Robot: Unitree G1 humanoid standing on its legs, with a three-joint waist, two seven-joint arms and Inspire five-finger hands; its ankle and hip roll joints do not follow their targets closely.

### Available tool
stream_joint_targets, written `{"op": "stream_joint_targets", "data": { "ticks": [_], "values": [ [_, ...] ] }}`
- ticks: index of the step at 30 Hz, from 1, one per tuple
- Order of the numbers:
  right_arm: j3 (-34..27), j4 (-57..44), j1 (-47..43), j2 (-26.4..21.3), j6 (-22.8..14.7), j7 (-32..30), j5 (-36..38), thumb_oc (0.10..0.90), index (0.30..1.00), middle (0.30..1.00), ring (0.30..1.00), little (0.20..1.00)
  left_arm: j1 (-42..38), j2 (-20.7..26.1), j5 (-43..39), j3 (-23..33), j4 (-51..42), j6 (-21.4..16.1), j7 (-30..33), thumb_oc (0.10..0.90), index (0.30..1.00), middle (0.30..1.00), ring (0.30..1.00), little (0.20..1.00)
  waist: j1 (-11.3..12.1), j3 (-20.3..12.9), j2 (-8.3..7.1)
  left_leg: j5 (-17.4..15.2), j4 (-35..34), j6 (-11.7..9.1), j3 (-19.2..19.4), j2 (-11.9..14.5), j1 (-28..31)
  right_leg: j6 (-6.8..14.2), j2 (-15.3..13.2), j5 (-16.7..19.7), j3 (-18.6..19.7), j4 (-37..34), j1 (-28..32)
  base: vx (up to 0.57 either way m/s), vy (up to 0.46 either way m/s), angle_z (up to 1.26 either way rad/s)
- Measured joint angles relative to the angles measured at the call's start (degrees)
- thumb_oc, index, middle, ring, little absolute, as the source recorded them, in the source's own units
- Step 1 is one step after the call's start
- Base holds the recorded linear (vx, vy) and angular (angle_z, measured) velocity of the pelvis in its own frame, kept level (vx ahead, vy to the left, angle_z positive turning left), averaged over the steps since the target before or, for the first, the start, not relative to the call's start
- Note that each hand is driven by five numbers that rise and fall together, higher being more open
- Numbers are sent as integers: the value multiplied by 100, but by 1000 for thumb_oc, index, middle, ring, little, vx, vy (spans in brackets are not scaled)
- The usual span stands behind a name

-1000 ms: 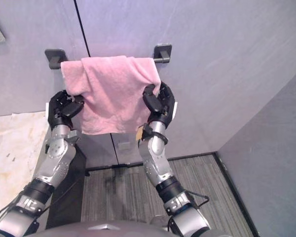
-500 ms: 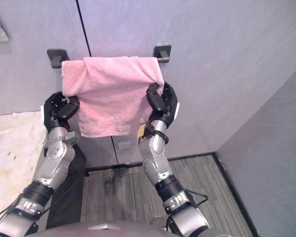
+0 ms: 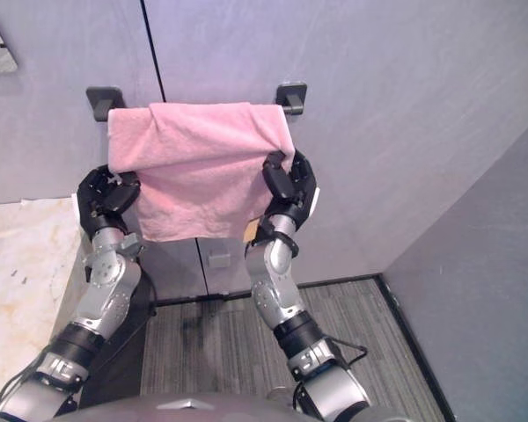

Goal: Organize the bathroom.

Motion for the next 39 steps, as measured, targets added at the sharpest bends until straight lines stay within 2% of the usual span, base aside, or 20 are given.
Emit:
{"op": "stream_joint_targets", "data": {
  "ticks": [1,2,6,10,13,16,21,24,27,32,36,39],
  "values": [
    [-1,0,1,-6,0,-7,-2,634,651,651,651,651,2,2,-7,0,1,43,-81,800,900,900,900,900,1,0,0,0,0,0,-1,-1,0,0,-2,0,0,0,1,0,0,0],
    [-1,1,1,-10,0,-7,-11,800,900,900,900,900,7,2,-10,0,1,89,-164,800,900,900,900,900,2,0,0,0,0,0,-1,-3,0,0,-5,0,-1,0,1,0,0,0],
    [-9,-3,86,-15,0,-24,-62,800,900,900,900,900,65,6,-29,-10,1,315,-426,800,900,900,900,900,-2,0,0,0,0,0,20,-10,0,0,-10,0,0,0,-8,-19,-1,-2],
    [-229,113,903,-64,10,-329,-41,800,900,900,900,900,139,59,-30,-1,4,401,-450,800,900,900,900,900,-28,10,17,-3,-1,4,100,-23,-34,0,-16,0,29,-17,-51,-43,-5,-16],
    [-447,301,1591,-331,64,-521,-41,800,900,900,900,900,292,68,-31,15,7,427,-368,800,900,900,900,900,-94,24,45,-4,-3,6,216,-55,-114,-3,-17,2,35,-195,-109,-46,-15,-24],
    [-537,298,1787,-564,66,-522,-74,800,900,900,900,900,481,33,-3,29,5,494,-307,800,900,900,900,900,-237,48,89,12,-5,9,270,-67,-145,-3,-7,2,33,-335,-102,-91,-41,-18],
    [-719,298,1879,-815,108,-471,-335,800,900,900,900,900,821,-100,-4,31,5,716,-268,800,900,900,900,900,-342,71,135,99,-12,-6,254,-54,-305,-6,27,1,26,-550,-140,-95,-45,-1],
    [-779,298,1947,-846,289,-353,-373,800,900,900,900,900,1104,-215,-153,75,2,1024,-313,800,900,900,900,900,-329,84,146,189,-13,-30,196,-16,-425,-96,67,64,-27,-609,-212,-109,-67,9],
    [-773,300,2174,-846,431,-143,-508,800,900,900,900,900,1509,-240,-454,84,22,1417,-367,800,900,900,900,900,-322,89,141,231,-17,-58,146,11,-490,-78,92,48,-94,-699,-213,-107,-66,8],
    [-797,628,2397,-851,661,220,-512,800,900,900,900,900,2066,-264,-692,184,583,1752,-499,800,900,900,900,900,-287,133,88,279,-29,-81,87,77,-523,-69,163,60,-145,-832,-203,-119,-87,5],
    [-868,1023,2574,-880,909,459,-493,800,900,900,900,900,2202,-501,-913,596,1408,1861,-633,800,900,900,900,900,-192,150,38,357,-10,-125,24,112,-611,-168,233,165,-189,-999,-141,-122,-90,7],
    [-866,1390,2731,-900,1281,617,-456,800,900,900,900,900,2254,-514,-905,683,2158,2183,-824,800,900,900,900,900,-187,175,-15,359,-9,-134,-81,122,-609,-260,267,264,-289,-1189,6,-130,-88,15]
  ]
}}
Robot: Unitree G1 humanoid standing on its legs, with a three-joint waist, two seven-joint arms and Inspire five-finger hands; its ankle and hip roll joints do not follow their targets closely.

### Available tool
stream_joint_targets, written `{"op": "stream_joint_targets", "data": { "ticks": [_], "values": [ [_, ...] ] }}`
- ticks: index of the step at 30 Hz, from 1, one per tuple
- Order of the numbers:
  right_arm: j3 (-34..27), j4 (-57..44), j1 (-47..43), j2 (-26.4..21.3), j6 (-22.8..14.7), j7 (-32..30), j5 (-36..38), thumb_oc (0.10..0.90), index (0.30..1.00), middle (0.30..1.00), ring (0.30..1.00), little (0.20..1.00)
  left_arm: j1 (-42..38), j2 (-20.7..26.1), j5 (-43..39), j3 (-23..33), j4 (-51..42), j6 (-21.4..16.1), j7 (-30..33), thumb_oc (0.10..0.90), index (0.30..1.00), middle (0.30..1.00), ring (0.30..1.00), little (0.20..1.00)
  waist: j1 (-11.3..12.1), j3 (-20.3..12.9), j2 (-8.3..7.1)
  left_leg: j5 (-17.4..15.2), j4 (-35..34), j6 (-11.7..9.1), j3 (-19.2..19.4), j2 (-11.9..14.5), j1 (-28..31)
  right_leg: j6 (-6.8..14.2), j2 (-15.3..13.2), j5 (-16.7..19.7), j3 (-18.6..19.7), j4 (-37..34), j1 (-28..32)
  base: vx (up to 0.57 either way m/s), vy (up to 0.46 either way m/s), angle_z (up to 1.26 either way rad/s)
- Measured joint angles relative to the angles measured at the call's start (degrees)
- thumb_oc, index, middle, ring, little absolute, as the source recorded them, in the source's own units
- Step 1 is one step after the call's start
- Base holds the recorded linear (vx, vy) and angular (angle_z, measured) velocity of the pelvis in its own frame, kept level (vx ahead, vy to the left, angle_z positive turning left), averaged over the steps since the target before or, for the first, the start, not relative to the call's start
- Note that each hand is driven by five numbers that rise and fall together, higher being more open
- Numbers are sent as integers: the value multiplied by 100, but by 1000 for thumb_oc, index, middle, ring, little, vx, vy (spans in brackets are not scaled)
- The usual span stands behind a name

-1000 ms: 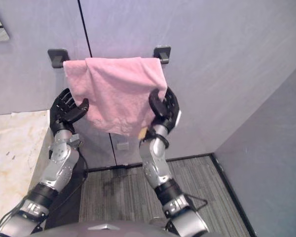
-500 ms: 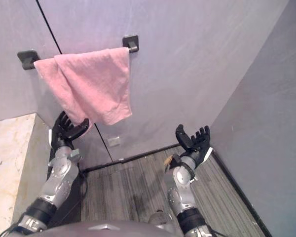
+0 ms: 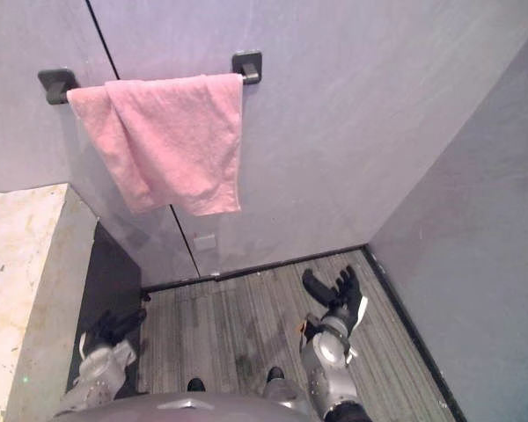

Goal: Organize the bathroom.

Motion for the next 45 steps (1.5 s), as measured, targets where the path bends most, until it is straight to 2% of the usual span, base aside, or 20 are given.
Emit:
{"op": "stream_joint_targets", "data": {
  "ticks": [7,14,20,23,27,28,29,30,32,33,34,35,36,37,38,39,40,42,43,45],
  "values": [
    [13,1036,37,-28,744,579,-19,800,900,900,900,900,-157,-28,29,101,1555,522,-700,800,900,900,900,900,-22,-50,-93,-5,-4,-24,3,10,2,4,46,77,-3,-308,135,-124,-90,0],
    [237,2278,-99,-210,1805,1780,-489,800,900,900,900,900,-458,-24,377,122,2921,1089,-1477,800,900,900,900,900,14,-127,-154,1,-20,-71,-124,66,-16,-16,99,67,-138,-382,198,-130,-132,8],
    [182,3087,-128,-260,2181,2378,-499,800,900,900,900,900,-448,41,832,273,3247,1231,-2161,800,900,900,900,900,138,-275,-135,19,118,-171,-226,181,-202,-82,171,26,-233,-386,96,-124,-134,9],
    [117,3140,-228,-327,2324,2640,-523,800,900,900,900,900,-496,56,1140,266,3244,1242,-2462,800,900,900,900,900,162,-233,21,35,230,-253,-236,262,-335,-141,256,-10,-251,-385,86,-299,-33,3],
    [121,3197,-420,-456,2462,2724,-692,800,900,900,900,900,-703,40,1287,269,3249,1234,-2594,800,900,900,900,900,173,-118,99,32,641,-312,-392,272,-669,-195,257,-44,-382,-388,-23,-319,-18,25],
    [111,3382,-751,-561,2642,2821,-743,800,900,900,900,900,-950,27,1286,324,3254,1204,-2677,800,900,900,900,900,244,166,120,287,1134,-582,-454,163,-951,-303,119,-40,-350,-387,-35,-213,5,14],
    [115,3427,-825,-570,2689,2830,-749,800,900,900,900,900,-988,29,1287,335,3254,1195,-2674,800,900,900,900,900,276,206,59,414,1238,-711,-498,118,-1056,-317,69,-47,-313,-386,-74,-273,12,12],
    [109,3450,-938,-549,2757,2890,-810,800,900,900,900,900,-1114,62,1288,335,3268,1194,-2670,800,900,900,900,900,346,262,-34,762,1398,-942,-555,-36,-1237,-364,-127,-19,-302,-388,-154,-282,48,-2],
    [113,3501,-1013,-536,2778,2922,-914,800,900,900,900,900,-1144,71,1288,334,3270,1195,-2678,800,900,900,900,900,342,283,-68,833,1506,-953,-546,-101,-1315,-417,-213,25,-308,-390,-181,-163,40,-9],
    [121,3702,-1087,-518,2773,2998,-957,800,900,900,900,900,-1184,55,1277,393,3279,1199,-2698,800,900,900,900,900,346,293,-90,107,2863,-681,-466,-180,-1534,-638,-377,315,-441,-391,-155,-136,77,-13],
    [125,3739,-1082,-513,2777,3032,-956,800,900,900,900,900,-1207,50,1305,441,3285,1209,-2705,800,900,900,900,900,283,286,-86,-266,3666,-624,-458,-231,-1533,-627,-418,321,-472,-390,-89,-288,164,-10],
    [57,3782,-1057,-498,2779,3115,-946,800,900,900,900,900,-1223,43,1412,438,3330,1241,-2716,800,900,900,900,900,143,261,-90,-710,3875,-680,-401,-340,-1189,-537,-430,411,-519,-384,-70,-376,227,9],
    [-22,3785,-1060,-499,2764,3158,-942,800,900,900,900,900,-1244,16,1412,440,3412,1283,-2749,800,900,900,900,900,41,238,-61,-940,3729,-757,-379,-424,-923,-515,-401,504,-565,-347,-95,-267,165,8],
    [-22,3785,-1060,-499,2764,3158,-942,800,900,900,900,900,-1244,16,1412,440,3412,1283,-2749,800,900,900,900,900,41,238,-61,-940,3729,-757,-379,-424,-923,-515,-401,504,-565,-347,-95,-252,185,26],
    [-111,3750,-1072,-507,2751,3181,-936,800,900,900,900,900,-1327,-34,1427,443,3554,1348,-2782,800,900,900,900,900,-72,207,6,-1132,3448,-961,-481,-467,-687,-499,-393,548,-675,-315,-151,-371,310,62],
    [-268,3733,-1092,-514,2748,3219,-920,800,900,900,900,900,-1339,-174,1592,426,3591,1341,-2812,800,900,900,900,900,-154,168,66,-1468,2381,-817,-702,-557,-309,-449,-424,583,-797,-94,-376,-503,422,64],
    [-276,3736,-1145,-535,2755,3220,-933,800,900,900,900,900,-1321,-214,1610,336,3593,1348,-2850,800,900,900,900,900,-127,162,74,-1493,1820,-642,-704,-611,-98,-438,-462,580,-775,82,-551,-458,381,54],
    [-292,3754,-1251,-527,2750,3167,-935,800,900,900,900,900,-1318,-231,1689,7,3583,1341,-2894,800,900,900,900,900,-132,176,18,-1198,997,78,-806,-876,62,-251,-702,532,-715,488,-950,-367,251,41],
    [-328,3806,-1311,-516,2766,3135,-874,800,900,900,900,900,-1340,-201,1757,-149,3543,1344,-2912,800,900,900,900,900,-152,198,-73,-1008,856,385,-915,-1092,7,86,-897,454,-500,712,-1201,-471,274,53],
    [-414,3826,-1375,-526,2758,3107,-657,800,900,900,900,900,-1394,-132,1851,-406,3435,1312,-2854,800,900,900,900,900,-153,298,-43,-847,846,652,-981,-1235,-77,640,-973,273,-226,601,-1315,-501,255,35]
  ]
}}
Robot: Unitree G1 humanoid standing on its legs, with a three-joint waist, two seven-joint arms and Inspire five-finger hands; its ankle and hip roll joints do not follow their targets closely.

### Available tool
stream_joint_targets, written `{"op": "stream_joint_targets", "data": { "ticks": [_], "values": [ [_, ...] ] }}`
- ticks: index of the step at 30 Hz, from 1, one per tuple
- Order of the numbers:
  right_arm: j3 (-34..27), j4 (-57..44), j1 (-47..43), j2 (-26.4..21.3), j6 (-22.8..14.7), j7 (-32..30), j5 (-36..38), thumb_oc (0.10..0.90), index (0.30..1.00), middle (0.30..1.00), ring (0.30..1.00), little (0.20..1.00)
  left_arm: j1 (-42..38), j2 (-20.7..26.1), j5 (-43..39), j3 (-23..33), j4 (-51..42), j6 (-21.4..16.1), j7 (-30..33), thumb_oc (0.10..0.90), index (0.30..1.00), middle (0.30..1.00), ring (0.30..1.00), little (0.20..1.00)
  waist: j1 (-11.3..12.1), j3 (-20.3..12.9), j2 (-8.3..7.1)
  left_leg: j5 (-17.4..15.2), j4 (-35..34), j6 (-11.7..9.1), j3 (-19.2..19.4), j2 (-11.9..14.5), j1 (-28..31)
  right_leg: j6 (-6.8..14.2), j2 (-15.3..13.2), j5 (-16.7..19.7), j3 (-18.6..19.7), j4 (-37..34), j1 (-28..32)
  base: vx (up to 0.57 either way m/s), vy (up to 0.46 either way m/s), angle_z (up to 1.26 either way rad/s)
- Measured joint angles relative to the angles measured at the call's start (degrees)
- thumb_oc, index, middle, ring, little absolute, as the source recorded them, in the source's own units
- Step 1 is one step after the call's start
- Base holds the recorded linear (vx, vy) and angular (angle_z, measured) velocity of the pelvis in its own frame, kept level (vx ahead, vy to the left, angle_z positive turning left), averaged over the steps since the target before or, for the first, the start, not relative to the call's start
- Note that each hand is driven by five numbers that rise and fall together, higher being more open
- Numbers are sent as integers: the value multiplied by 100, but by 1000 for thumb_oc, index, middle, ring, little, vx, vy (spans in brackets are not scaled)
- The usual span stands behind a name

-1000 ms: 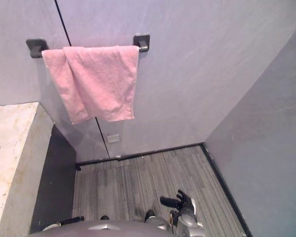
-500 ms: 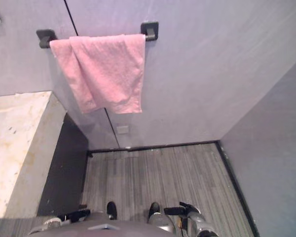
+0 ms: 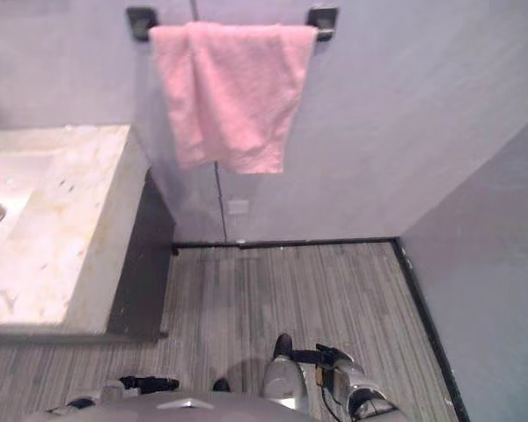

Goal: Organize the bathroom.

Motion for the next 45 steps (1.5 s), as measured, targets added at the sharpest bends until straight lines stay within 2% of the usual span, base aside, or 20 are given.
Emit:
{"op": "stream_joint_targets", "data": {
  "ticks": [1,7,10,13,16,19,20,21,22,23,25,28,29,31,33,34,38,40,44,45],
  "values": [
    [-12,-18,-23,0,-16,-56,37,800,900,900,900,900,-26,13,104,-28,-29,9,19,800,900,900,900,900,7,82,105,72,-52,112,-11,-8,0,232,58,1,-11,-191,-5,-382,172,15],
    [-130,15,-65,46,-166,-87,176,800,900,900,900,900,230,225,372,-152,-159,53,69,800,900,900,900,900,56,208,303,462,-392,341,202,-25,-12,295,231,41,-92,320,-182,-399,129,-14],
    [-227,167,-113,73,-265,-58,163,800,900,900,900,900,304,314,428,-142,-194,141,63,800,900,900,900,900,223,201,332,544,-399,372,309,66,-159,-69,364,-413,46,1746,-164,-345,45,-17],
    [-232,273,-21,211,-223,-47,156,800,900,900,900,900,323,322,414,35,-181,233,92,800,900,900,900,900,371,156,383,666,-501,198,306,215,-267,-258,843,-978,344,1974,281,-205,-28,-11],
    [-147,373,105,343,-230,23,165,800,900,900,900,900,317,277,401,145,54,290,189,800,900,900,900,900,382,20,329,844,-544,-51,189,250,-418,-786,1643,-1497,1105,1131,1142,-205,-128,11],
    [-11,489,291,400,-191,7,161,800,900,900,900,900,314,289,380,139,46,242,234,800,900,900,900,900,482,-202,107,989,-577,-205,80,57,-562,-1097,1940,-1746,1221,363,1638,-208,-69,36],
    [-18,494,290,330,-187,13,160,800,900,900,900,900,288,195,377,91,-2,188,254,800,900,900,900,900,420,-231,226,1055,-612,-421,-91,96,-636,-1198,2128,-1670,1245,35,1750,-328,-7,64],
    [118,478,322,313,-198,-3,155,800,900,900,900,900,315,155,380,90,-7,58,286,800,900,900,900,900,481,-235,171,531,-379,-1094,248,184,-825,-1449,2055,-1481,1263,-237,1757,-332,27,57],
    [246,448,378,336,-206,-8,153,800,900,900,900,900,311,192,380,135,-26,30,306,800,900,900,900,900,512,-255,-16,92,-81,-1457,607,167,-998,-1665,1808,-993,1198,-423,1753,-290,74,14],
    [328,468,297,426,-207,0,154,800,900,900,900,900,309,245,385,234,32,-31,312,800,900,900,900,900,505,-210,-242,-9,837,-613,748,304,-1425,-1475,1543,-725,1079,-494,1702,-269,76,27],
    [341,366,289,493,-200,-1,159,800,900,900,900,900,304,281,404,321,202,-32,373,800,900,900,900,900,396,-115,-439,-52,1424,-817,768,790,-1627,-1476,1293,-657,837,-638,1720,-256,94,65],
    [157,335,432,216,-144,0,154,800,900,900,900,900,486,124,374,346,249,-167,436,800,900,900,900,900,255,-71,-36,-66,1073,-843,598,1363,-1065,-1141,1114,-848,568,-307,1604,-169,110,72],
    [227,353,358,87,-123,-21,145,800,900,900,900,900,510,62,369,348,255,-173,437,800,900,900,900,900,302,-75,190,164,795,-710,691,1426,-907,-993,1153,-935,526,-48,1555,-185,173,48],
    [156,426,218,31,-78,-105,147,800,900,900,900,900,506,81,367,370,123,-273,461,800,900,900,900,900,367,12,305,371,383,-821,640,1206,-893,-955,1085,-1307,557,796,1080,-141,220,70],
    [192,422,230,132,-10,-85,45,800,900,900,900,900,390,269,316,529,102,-255,462,800,900,900,900,900,288,-33,17,186,3,-962,962,1057,-815,-1289,1307,-1260,574,190,1129,-83,228,132],
    [98,467,225,191,18,-117,-57,800,900,900,900,900,218,309,299,526,138,-265,472,800,900,900,900,900,218,54,-195,128,278,-694,1329,1066,-823,-1330,1021,-861,373,-44,1306,-46,247,131],
    [-28,546,335,26,118,-119,-409,800,900,900,900,900,253,244,235,645,154,-234,511,800,900,900,900,900,86,-41,-154,197,587,-906,1716,1801,-259,-961,651,-696,-231,-256,1752,-49,360,102],
    [-125,551,371,-138,104,-123,-539,800,900,900,900,900,316,101,171,654,147,-250,498,800,900,900,900,900,93,-136,54,382,58,-820,1701,1615,46,-762,427,-747,-287,-12,1680,-22,480,44],
    [-302,591,389,-5,115,-97,-753,800,900,900,900,900,340,202,152,685,160,-249,537,800,900,900,900,900,66,-213,-190,473,-372,-462,1447,976,201,-612,-184,-604,-387,415,1586,-11,456,43],
    [-382,589,387,-31,108,-89,-774,800,900,900,900,900,336,218,143,680,162,-246,584,800,900,900,900,900,24,-189,-102,498,-529,-305,1309,943,274,-480,-230,-713,-356,755,1374,-8,417,33]
  ]
}}
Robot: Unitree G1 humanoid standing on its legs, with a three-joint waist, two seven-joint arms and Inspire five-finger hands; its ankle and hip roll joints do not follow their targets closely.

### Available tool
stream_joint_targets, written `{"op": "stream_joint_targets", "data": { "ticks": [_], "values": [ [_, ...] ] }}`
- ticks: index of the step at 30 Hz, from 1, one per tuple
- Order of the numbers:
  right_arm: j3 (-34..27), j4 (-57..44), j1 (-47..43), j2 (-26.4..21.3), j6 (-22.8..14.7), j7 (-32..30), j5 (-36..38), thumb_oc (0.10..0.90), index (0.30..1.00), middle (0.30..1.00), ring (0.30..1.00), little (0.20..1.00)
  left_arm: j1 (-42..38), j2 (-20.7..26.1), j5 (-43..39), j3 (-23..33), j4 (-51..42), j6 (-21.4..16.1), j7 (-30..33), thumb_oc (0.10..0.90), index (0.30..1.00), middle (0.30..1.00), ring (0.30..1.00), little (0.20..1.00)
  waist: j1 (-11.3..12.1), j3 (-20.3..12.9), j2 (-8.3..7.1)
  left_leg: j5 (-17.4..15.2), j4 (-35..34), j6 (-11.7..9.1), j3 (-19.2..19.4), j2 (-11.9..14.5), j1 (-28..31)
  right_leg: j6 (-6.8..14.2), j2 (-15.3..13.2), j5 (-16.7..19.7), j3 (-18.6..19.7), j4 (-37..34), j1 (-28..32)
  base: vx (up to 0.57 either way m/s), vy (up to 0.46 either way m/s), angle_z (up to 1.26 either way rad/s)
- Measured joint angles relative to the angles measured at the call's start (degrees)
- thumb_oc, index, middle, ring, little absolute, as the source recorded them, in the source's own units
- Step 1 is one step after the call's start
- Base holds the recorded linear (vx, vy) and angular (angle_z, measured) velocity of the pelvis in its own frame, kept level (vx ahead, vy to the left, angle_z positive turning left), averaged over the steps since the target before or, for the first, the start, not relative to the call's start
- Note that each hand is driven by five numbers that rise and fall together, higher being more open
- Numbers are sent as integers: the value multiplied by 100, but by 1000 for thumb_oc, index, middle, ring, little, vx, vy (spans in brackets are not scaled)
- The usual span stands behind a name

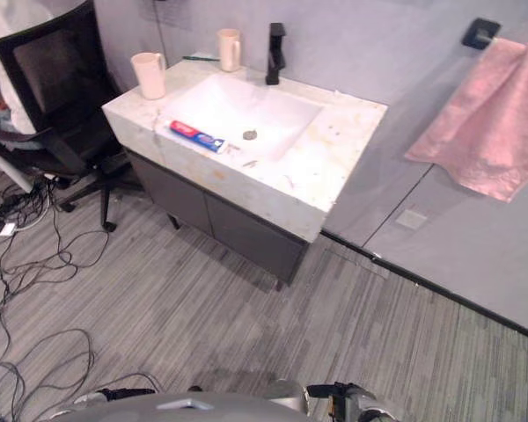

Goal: Organize the bathroom.

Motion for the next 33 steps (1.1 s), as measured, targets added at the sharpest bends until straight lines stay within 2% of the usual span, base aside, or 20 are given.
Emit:
{"op": "stream_joint_targets", "data": {
  "ticks": [3,5,7,9,10,11,13,16,18,19,20,21,22,23,25,26,28,29,32,33],
  "values": [
    [118,-68,-125,58,25,110,-339,800,900,900,900,900,-24,85,12,-5,112,10,136,800,900,900,900,900,6,-50,-24,72,-223,204,-228,-35,40,212,222,-66,22,-383,-167,9,373,37],
    [142,-118,-144,57,29,140,-487,800,900,900,900,900,-21,67,33,-81,111,-25,205,800,900,900,900,900,40,-59,-84,99,-338,267,-343,-220,75,169,148,779,9,-429,-279,53,411,50],
    [138,-117,-107,-155,49,159,-656,800,900,900,900,900,78,-69,-15,-190,98,-73,247,800,900,900,900,900,88,-59,126,-35,-307,254,-425,-183,129,148,106,859,67,-20,-350,135,380,49],
    [304,-109,-110,-399,135,242,-646,800,900,900,900,900,-40,-197,37,-279,214,-144,251,800,900,900,900,900,-72,-76,397,-182,-281,344,-1008,-154,142,110,209,915,957,1145,-766,155,243,124],
    [381,3,-70,-327,250,243,-629,800,900,900,900,900,-113,-156,61,-384,273,-145,276,800,900,900,900,900,-282,-63,542,-125,-281,428,-1531,72,47,110,800,230,1537,1511,-983,115,124,154],
    [388,29,-61,-241,332,268,-621,800,900,900,900,900,-153,-103,60,-386,279,-146,274,800,900,900,900,900,-370,-73,631,-112,-295,455,-1724,129,53,77,1035,60,1614,1482,-1022,160,153,168],
    [403,50,-42,27,449,346,-581,800,900,900,900,900,-220,54,65,-392,281,-159,293,800,900,900,900,900,-340,-12,451,-60,-326,552,-1826,80,19,80,1312,-160,1597,1154,-1249,287,154,87],
    [393,-8,33,236,460,380,-573,800,900,900,900,900,-244,1,66,-448,290,-115,345,800,900,900,900,900,-463,11,238,-205,-307,457,-1998,0,-103,10,1697,-229,1533,-305,-1321,317,116,72],
    [359,1,172,321,492,385,-572,800,900,900,900,900,-248,-30,63,-441,278,-115,337,800,900,900,900,900,-551,-64,-110,-251,-326,339,-1991,-281,-44,259,1554,-316,1552,-1049,-1152,386,90,85],
    [347,72,192,285,494,361,-591,800,900,900,900,900,-259,-156,61,-409,255,-134,355,800,900,900,900,900,-543,7,-206,-393,227,168,-1614,-432,-102,360,1379,109,1514,-1001,-1153,418,72,22],
    [373,48,172,174,494,361,-589,800,900,900,900,900,-230,-264,24,-327,264,-114,334,800,900,900,900,900,-528,24,-178,-722,925,218,-1155,-518,-190,377,1342,120,1519,-899,-1092,347,54,0],
    [373,28,183,98,490,366,-585,800,900,900,900,900,-225,-298,46,-310,265,-110,314,800,900,900,900,900,-551,48,-146,-855,1046,220,-1089,-517,-115,376,1388,119,1469,-889,-1026,345,47,8],
    [364,-7,197,-30,496,364,-577,800,900,900,900,900,-250,-324,63,-307,255,-126,334,800,900,900,900,900,-708,42,85,-1050,922,285,-1114,-439,28,344,1590,123,1366,-832,-930,364,61,52],
    [353,-10,212,-59,495,338,-567,800,900,900,900,900,-317,-269,84,-328,175,-166,349,800,900,900,900,900,-819,34,162,-1281,600,341,-1305,-401,237,211,1735,122,1412,-648,-901,357,60,68],
    [345,-5,296,-80,550,327,-537,800,900,900,900,900,-347,-230,188,-330,53,-230,364,800,900,900,900,900,-930,33,161,-1233,360,307,-1514,-407,379,51,1805,0,1489,-405,-940,245,30,66],
    [273,4,361,-102,659,309,-513,800,900,900,900,900,-397,-218,301,-341,-29,-303,357,800,900,900,900,900,-1010,-40,95,-1132,272,237,-1671,-423,469,-147,1837,45,1584,-315,-951,354,24,70],
    [212,22,428,-103,730,296,-384,800,900,900,900,900,-455,-233,497,-398,-1,-351,336,800,900,900,900,900,-1125,-72,145,-1278,753,-217,-1800,-332,302,-358,1915,32,1688,-649,-633,296,26,65],
    [144,22,439,-87,762,326,-372,800,900,900,900,900,-501,-243,524,-416,24,-375,332,800,900,900,900,900,-1135,-58,126,-1298,1469,-426,-1848,-351,41,-389,1904,82,1692,-924,-405,227,35,31],
    [147,17,296,-108,730,260,-126,800,900,900,900,900,-564,-330,534,-402,40,-360,358,800,900,900,900,900,-1090,-18,67,-1062,3955,-1063,-1800,-463,-1155,-861,1841,300,1713,-1349,-35,227,58,-6],
    [145,29,176,-106,724,244,-70,800,900,900,900,900,-556,-366,534,-405,34,-360,353,800,900,900,900,900,-988,-7,58,-1040,4260,-1010,-1755,-410,-1349,-981,1829,284,1822,-1347,19,211,97,-34]
  ]
}}
